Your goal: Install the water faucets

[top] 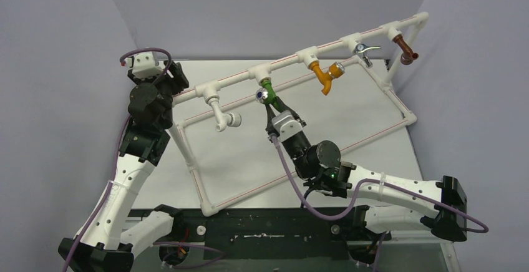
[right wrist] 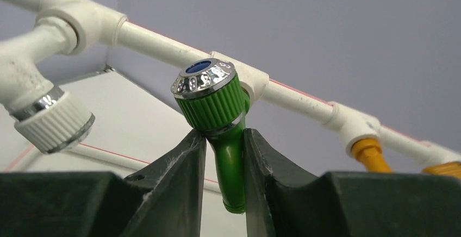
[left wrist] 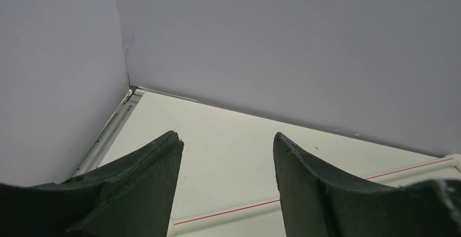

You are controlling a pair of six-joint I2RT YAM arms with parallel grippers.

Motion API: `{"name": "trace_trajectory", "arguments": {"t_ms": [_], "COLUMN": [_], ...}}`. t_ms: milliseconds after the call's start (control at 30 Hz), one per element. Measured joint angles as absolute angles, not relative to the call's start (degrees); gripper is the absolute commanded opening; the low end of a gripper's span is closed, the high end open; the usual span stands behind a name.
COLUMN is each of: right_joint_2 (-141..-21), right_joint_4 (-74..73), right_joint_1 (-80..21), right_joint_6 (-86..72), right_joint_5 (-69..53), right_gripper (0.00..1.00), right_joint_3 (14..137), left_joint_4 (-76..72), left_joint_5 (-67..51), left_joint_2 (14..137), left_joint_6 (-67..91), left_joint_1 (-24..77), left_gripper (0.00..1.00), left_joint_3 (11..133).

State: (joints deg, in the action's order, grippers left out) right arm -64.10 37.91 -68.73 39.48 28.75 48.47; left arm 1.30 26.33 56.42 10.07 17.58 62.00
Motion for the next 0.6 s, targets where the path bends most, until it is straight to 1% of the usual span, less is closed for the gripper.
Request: {"name": "trace_trajectory", "arguments": {"t_ms": [333, 600], "right_joint_2": [-64.4, -64.5], "right_joint_4": [42.7, 43.6], "right_joint_1": [-68.7, -68.0], "right_joint_6": [11.0, -13.3], "right_joint_5": [37.3, 43.9], "right_gripper": [0.00, 0.00], "right_joint_3": [48.5, 48.3], "left_joint_4": [1.3, 1.2], "left_joint_5": [26.3, 26.3], "left_joint_2": [56.4, 56.4], "left_joint_6": [10.1, 10.1], "left_joint_1": [17.6, 17.5], "left_gripper": [0.60, 0.60], "left_joint_3": [62.0, 62.0]}}
